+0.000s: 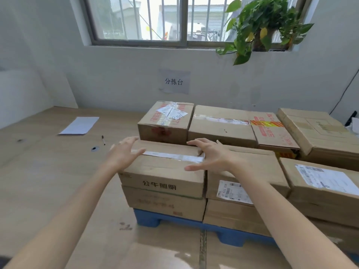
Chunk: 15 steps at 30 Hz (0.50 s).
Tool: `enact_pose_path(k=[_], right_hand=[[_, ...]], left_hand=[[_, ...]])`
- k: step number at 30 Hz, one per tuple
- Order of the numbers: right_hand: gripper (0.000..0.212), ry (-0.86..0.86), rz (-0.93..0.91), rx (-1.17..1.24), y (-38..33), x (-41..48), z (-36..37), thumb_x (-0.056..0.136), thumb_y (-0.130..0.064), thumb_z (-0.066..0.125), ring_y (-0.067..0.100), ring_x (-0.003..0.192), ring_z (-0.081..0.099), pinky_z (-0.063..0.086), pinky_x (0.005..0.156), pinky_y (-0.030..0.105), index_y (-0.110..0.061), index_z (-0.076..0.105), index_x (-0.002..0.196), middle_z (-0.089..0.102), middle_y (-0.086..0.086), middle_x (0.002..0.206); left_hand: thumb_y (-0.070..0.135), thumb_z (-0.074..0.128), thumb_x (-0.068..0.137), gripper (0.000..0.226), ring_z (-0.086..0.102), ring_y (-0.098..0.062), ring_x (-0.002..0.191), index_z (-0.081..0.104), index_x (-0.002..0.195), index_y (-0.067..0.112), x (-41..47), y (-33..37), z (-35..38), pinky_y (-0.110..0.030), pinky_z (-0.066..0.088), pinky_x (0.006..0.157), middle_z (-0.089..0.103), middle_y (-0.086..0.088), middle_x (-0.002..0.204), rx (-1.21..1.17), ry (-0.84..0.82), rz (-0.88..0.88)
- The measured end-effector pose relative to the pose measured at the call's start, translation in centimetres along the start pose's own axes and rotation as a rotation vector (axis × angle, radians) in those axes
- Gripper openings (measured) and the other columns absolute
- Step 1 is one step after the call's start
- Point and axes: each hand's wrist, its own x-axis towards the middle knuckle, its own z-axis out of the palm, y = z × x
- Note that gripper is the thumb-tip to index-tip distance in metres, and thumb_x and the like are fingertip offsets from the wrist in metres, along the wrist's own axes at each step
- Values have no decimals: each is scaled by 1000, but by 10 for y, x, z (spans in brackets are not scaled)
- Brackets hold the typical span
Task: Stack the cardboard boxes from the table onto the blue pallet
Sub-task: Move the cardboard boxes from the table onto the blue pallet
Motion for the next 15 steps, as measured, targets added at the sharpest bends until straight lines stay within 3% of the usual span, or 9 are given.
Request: enact_pose_path(k=[2, 6, 11, 15], right_hand=[[95, -32, 21, -26, -11, 12, 11, 70, -73, 64, 17, 143, 27, 1, 119, 54, -37, 25, 149, 21, -7, 157], [97, -79, 120, -5, -20, 25, 30, 68, -76, 63, 18, 142, 27, 19, 117, 54, -37, 26, 149, 19, -7, 158], [82, -20, 151, -152, -23, 23, 42, 71, -78, 57, 13, 144, 24, -7, 117, 55, -37, 37, 140, 27, -9, 156], [79, -9, 184, -132, -27, 18, 40, 72, -75, 60, 13, 145, 20, -9, 119, 49, -37, 40, 138, 29, -10, 155]], left_hand=[[55, 51, 90, 67, 35, -20, 139, 36, 146, 21, -3, -26, -2, -45, 28, 112, 37, 0, 152, -17, -32, -21], [58, 47, 91, 70, 36, -22, 138, 27, 150, 27, -8, -55, 0, -46, 29, 111, 36, 0, 152, -32, -108, -13], [56, 39, 94, 59, 60, -18, 112, 33, 147, 30, -12, -72, 23, -43, 49, 94, 60, 1, 131, -179, -130, 77], [56, 41, 94, 58, 63, -15, 100, 38, 143, 27, -12, -75, 30, -43, 54, 84, 66, 2, 119, -230, -83, 128]])
